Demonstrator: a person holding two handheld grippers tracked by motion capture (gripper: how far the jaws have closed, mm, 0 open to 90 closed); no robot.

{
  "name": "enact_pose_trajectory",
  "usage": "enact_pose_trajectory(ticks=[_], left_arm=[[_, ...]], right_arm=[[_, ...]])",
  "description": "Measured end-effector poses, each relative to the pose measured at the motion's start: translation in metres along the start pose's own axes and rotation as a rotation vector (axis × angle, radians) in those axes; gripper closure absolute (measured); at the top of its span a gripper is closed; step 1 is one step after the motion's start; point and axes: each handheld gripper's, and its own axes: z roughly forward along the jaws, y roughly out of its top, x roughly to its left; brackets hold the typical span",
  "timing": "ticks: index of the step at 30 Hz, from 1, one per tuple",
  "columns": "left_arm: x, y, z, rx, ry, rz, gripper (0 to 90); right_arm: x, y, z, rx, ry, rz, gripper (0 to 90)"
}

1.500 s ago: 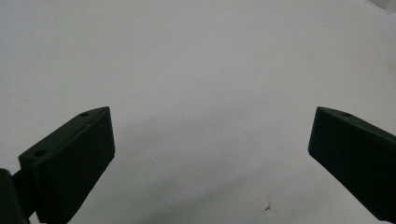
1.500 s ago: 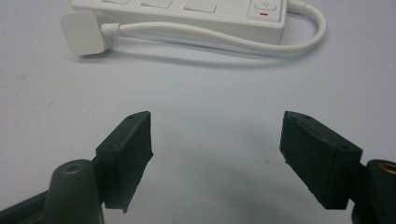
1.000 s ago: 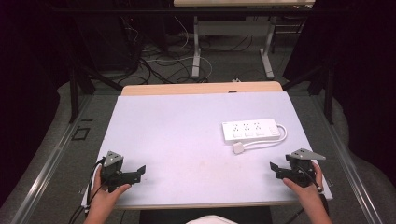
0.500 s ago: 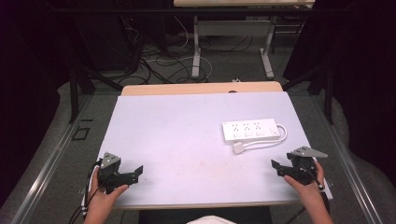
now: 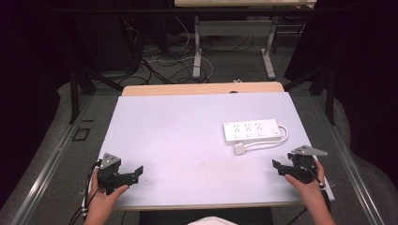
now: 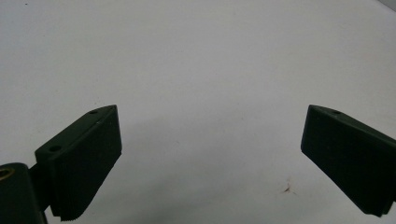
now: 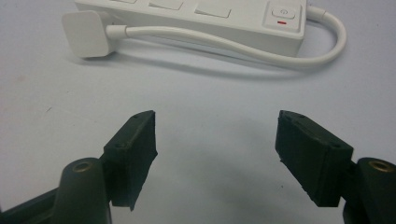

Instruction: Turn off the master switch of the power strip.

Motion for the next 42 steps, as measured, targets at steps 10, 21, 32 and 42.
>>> enact_pose_trajectory(ticks=[10,21,32,42], left_arm=[[0.000,0.000,0.000,-0.006,-0.004,-0.010,5.9],[0.001,-0.001,0.000,0.001,-0.003,-0.019,6.6],[0.002,-0.001,-0.001,0.005,-0.001,-0.013,7.0],[0.003,-0.001,-0.002,0.011,0.009,-0.005,7.2]], right_arm=[[-0.002,0.003,0.003,-0.004,-0.010,-0.015,28.8],[-0.008,0.006,0.004,0.005,-0.001,-0.004,29.9],[-0.011,0.008,0.001,0.009,-0.011,-0.008,33.7],[-0.014,0.013,0.001,0.045,-0.020,-0.032,36.2]])
